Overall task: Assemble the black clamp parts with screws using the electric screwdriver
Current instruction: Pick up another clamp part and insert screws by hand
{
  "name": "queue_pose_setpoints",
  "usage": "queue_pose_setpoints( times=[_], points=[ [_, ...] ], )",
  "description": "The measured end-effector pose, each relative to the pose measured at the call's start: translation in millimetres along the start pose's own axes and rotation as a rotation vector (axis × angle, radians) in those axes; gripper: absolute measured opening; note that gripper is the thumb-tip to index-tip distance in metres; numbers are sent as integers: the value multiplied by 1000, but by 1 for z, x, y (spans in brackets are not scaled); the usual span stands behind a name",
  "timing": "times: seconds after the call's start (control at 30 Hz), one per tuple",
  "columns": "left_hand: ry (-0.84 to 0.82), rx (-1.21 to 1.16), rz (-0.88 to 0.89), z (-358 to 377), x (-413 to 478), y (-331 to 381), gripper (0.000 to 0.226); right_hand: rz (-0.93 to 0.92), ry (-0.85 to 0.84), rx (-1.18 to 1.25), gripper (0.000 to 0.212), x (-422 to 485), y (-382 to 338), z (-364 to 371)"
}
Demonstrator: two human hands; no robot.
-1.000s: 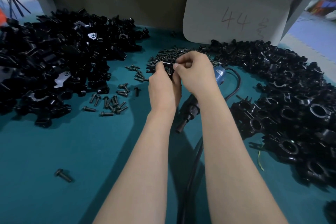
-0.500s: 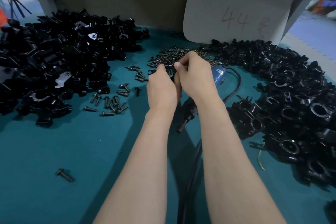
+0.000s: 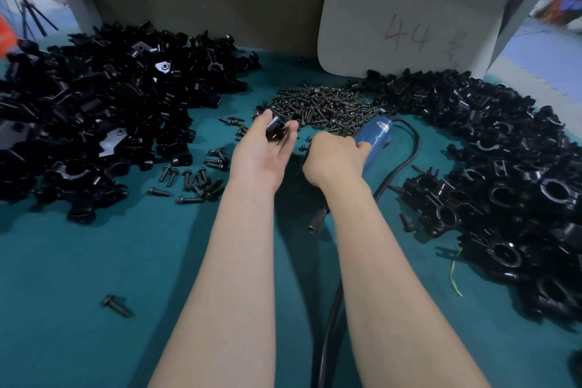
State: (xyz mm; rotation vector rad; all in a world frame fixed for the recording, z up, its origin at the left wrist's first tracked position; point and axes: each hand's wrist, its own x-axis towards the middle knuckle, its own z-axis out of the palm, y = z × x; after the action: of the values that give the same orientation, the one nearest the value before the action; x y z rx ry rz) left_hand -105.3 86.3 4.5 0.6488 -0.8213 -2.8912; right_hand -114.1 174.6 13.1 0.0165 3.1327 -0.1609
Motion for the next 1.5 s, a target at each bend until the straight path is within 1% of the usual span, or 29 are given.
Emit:
queue_pose_setpoints(
  times=[0.07, 0.1, 0.13, 0.2, 0.23, 0.33, 0.4, 0.47, 0.5, 0.53, 0.63, 0.77, 0.83, 0.9, 0.97, 1.03, 1.07, 1.1, 1.2, 1.3, 1.43, 1.5],
  points=[
    [-9, -8, -43, -1, 1, 1, 18, -9, 4, 23, 21, 1, 0, -1],
    [-13, -13, -55, -2, 1, 1, 18, -14, 16, 87, 12, 3, 3, -3],
    [-17, -19, -60, -1, 1, 1, 18, -21, 34, 202, 9, 5, 5, -6],
    [-30, -17, -69, 0, 2, 1, 18, -57, 77, 483, 16, 7, 10, -14],
    [-42, -17, -80, 1, 1, 0, 18, -94, 109, 588, 14, 7, 11, -18],
    [-72, 4, -103, 2, 1, -3, 20, -184, 142, 747, 12, 3, 12, -25],
    [-70, 41, -90, 2, 1, -4, 28, -205, 118, 741, 13, 2, 12, -25],
    [-62, 86, -61, 2, 2, -5, 38, -191, 127, 706, 8, 2, 11, -24],
    [-57, 113, -38, 3, 2, -5, 37, -175, 139, 703, 6, 3, 11, -24],
    [-53, 141, -10, 3, 2, -6, 31, -165, 152, 701, 5, 3, 11, -23],
    [-47, 261, 96, 5, -1, -8, 4, -164, 174, 675, 6, 2, 10, -23],
    [-16, 591, 349, 9, -5, -14, 7, -149, 189, 621, 10, 0, 6, -25],
    [-6, 668, 438, 11, -7, -15, 6, -151, 200, 626, 8, 0, 5, -25],
    [18, 618, 436, 11, -8, -14, 5, -168, 181, 675, 4, 0, 4, -26],
    [28, 490, 371, 10, -9, -11, 6, -189, 147, 720, 13, 0, 3, -28],
    [27, 409, 336, 8, -9, -10, 8, -202, 137, 730, 10, -1, 2, -28],
    [25, 403, 335, 7, -8, -10, 9, -198, 140, 737, 6, -1, 1, -28],
    [18, 410, 337, 7, -8, -11, 10, -185, 149, 751, 7, -1, -1, -26],
    [17, 435, 356, 8, -8, -13, 9, -122, 198, 753, 19, -1, -5, -19],
    [70, 450, 386, 7, -6, -14, 10, -100, 209, 720, 23, -2, -8, -13],
    [81, 456, 407, 10, -7, -15, 7, -105, 187, 701, 39, -1, -4, -13],
    [64, 449, 415, 11, -8, -16, 8, -122, 141, 679, 39, -1, 0, -19]
  ],
)
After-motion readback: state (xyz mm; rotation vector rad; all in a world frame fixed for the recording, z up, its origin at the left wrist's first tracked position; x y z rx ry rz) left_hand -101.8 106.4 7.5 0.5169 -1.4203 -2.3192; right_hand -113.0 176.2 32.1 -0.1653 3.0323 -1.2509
